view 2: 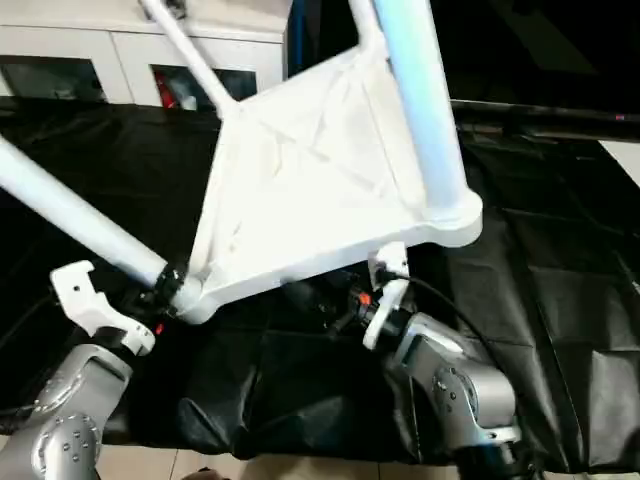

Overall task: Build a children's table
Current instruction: Flip table

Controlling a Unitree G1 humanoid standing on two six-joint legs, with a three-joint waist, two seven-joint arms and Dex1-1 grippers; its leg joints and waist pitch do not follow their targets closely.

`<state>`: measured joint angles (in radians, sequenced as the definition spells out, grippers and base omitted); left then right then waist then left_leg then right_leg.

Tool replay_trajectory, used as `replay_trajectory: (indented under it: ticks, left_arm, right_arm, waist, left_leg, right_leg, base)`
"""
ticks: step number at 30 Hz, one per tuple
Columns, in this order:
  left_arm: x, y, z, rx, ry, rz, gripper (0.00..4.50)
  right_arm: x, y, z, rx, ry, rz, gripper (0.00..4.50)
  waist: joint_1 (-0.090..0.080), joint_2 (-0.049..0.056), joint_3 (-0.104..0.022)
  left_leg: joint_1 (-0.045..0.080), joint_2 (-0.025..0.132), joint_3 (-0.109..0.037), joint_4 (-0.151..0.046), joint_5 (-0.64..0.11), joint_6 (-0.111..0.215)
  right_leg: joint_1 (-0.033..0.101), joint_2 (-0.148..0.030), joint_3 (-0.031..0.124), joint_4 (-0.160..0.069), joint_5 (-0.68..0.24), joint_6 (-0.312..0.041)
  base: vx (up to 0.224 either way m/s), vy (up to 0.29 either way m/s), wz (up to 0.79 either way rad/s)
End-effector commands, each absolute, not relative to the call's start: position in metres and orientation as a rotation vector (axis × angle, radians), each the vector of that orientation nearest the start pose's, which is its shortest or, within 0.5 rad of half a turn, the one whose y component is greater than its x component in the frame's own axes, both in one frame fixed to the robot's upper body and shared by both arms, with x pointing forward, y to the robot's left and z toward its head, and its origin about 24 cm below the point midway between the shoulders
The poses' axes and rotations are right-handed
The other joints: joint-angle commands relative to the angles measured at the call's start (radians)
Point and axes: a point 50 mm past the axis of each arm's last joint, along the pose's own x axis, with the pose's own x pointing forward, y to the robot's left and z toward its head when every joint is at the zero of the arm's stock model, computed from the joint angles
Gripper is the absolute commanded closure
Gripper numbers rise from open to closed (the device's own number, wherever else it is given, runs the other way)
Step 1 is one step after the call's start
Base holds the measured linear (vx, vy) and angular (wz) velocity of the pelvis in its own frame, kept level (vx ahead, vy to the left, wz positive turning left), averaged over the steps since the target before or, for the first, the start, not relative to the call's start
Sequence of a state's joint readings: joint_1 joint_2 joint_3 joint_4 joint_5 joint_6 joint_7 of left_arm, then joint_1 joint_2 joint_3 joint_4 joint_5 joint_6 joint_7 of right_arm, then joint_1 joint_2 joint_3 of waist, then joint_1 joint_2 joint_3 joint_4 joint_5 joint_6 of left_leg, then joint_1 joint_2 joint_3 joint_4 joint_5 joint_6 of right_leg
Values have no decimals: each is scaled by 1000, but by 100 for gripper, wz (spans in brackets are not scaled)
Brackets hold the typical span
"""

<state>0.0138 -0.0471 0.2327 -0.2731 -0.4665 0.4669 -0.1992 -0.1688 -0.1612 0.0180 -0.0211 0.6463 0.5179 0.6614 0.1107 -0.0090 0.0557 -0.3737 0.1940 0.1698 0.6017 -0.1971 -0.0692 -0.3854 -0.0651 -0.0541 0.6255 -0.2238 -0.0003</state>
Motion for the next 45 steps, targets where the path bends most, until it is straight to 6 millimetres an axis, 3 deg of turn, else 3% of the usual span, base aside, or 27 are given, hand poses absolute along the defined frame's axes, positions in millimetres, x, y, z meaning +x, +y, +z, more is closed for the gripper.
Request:
replay_trajectory:
  ticks: [1,6,9,18,22,23,24,26,30,35,40,42,45]
  left_arm:
    - [242,149,77,-628,46,-224,243]
    - [240,144,78,-638,46,-226,243]
    - [242,142,81,-642,35,-228,243]
    - [240,135,81,-606,20,-246,243]
    - [235,133,80,-573,9,-262,243]
    - [235,132,80,-572,7,-264,243]
    - [233,131,80,-567,3,-263,243]
    - [232,131,80,-562,-2,-262,243]
    - [230,131,79,-546,-9,-259,243]
    - [227,133,76,-525,-8,-259,243]
    - [229,135,72,-493,8,-249,243]
    - [229,136,71,-484,12,-234,187]
    - [229,140,69,-471,21,-263,169]
  right_arm:
    - [266,-119,74,557,148,860,0]
    - [277,-117,64,646,194,672,0]
    - [281,-115,65,705,179,645,0]
    - [300,-104,76,914,134,571,0]
    - [312,-106,74,1016,170,491,0]
    - [314,-107,72,1043,183,465,17]
    - [319,-109,68,1050,206,431,27]
    - [322,-111,64,1057,233,394,37]
    - [327,-114,61,1070,252,362,69]
    - [330,-115,64,1077,247,372,108]
    - [330,-116,66,1026,243,397,143]
    - [330,-116,67,1005,237,405,171]
    - [331,-123,78,878,190,436,194]
  waist:
    - [-5,-8,-60]
    - [-9,-6,-59]
    - [-13,-6,-59]
    - [-24,-5,-61]
    - [-26,-15,-61]
    - [-28,-11,-62]
    - [-32,-21,-62]
    - [-31,-14,-63]
    - [-33,-23,-64]
    - [-35,-19,-61]
    - [-40,-22,-61]
    - [-39,-23,-60]
    - [-35,-19,-62]
  left_leg:
    - [8,39,-7,-70,-86,42]
    - [8,35,-8,-73,-96,15]
    - [8,35,-8,-74,-105,3]
    - [6,33,-8,-72,-78,7]
    - [6,33,-7,-73,-79,10]
    - [6,32,-7,-73,-78,6]
    - [6,32,-5,-71,-71,7]
    - [7,32,-5,-69,-54,3]
    - [5,30,-2,-67,-40,16]
    - [6,32,-3,-68,-59,8]
    - [7,31,-1,-67,-58,7]
    - [7,32,-2,-67,-59,6]
    - [9,31,-1,-65,-46,-4]
  right_leg:
    - [42,-66,47,-72,-46,-175]
    - [40,-65,48,-74,-68,-156]
    - [42,-65,48,-74,-72,-144]
    - [45,-64,47,-66,-9,-146]
    - [45,-66,47,-67,-28,-143]
    - [45,-66,47,-64,-35,-141]
    - [45,-64,47,-65,-27,-139]
    - [45,-65,47,-61,-10,-143]
    - [48,-63,48,-59,17,-142]
    - [45,-63,49,-60,-13,-142]
    - [46,-62,50,-60,6,-146]
    - [46,-63,51,-61,-2,-146]
    - [45,-62,51,-60,-4,-148]
  base:
    - [0,0,0]
    - [0,0,0]
    - [0,0,0]
    - [0,0,0]
    - [0,0,0]
    - [0,0,0]
    - [0,0,0]
    - [0,0,0]
    - [0,0,0]
    - [0,0,0]
    - [0,0,0]
    - [0,0,0]
    - [0,0,0]
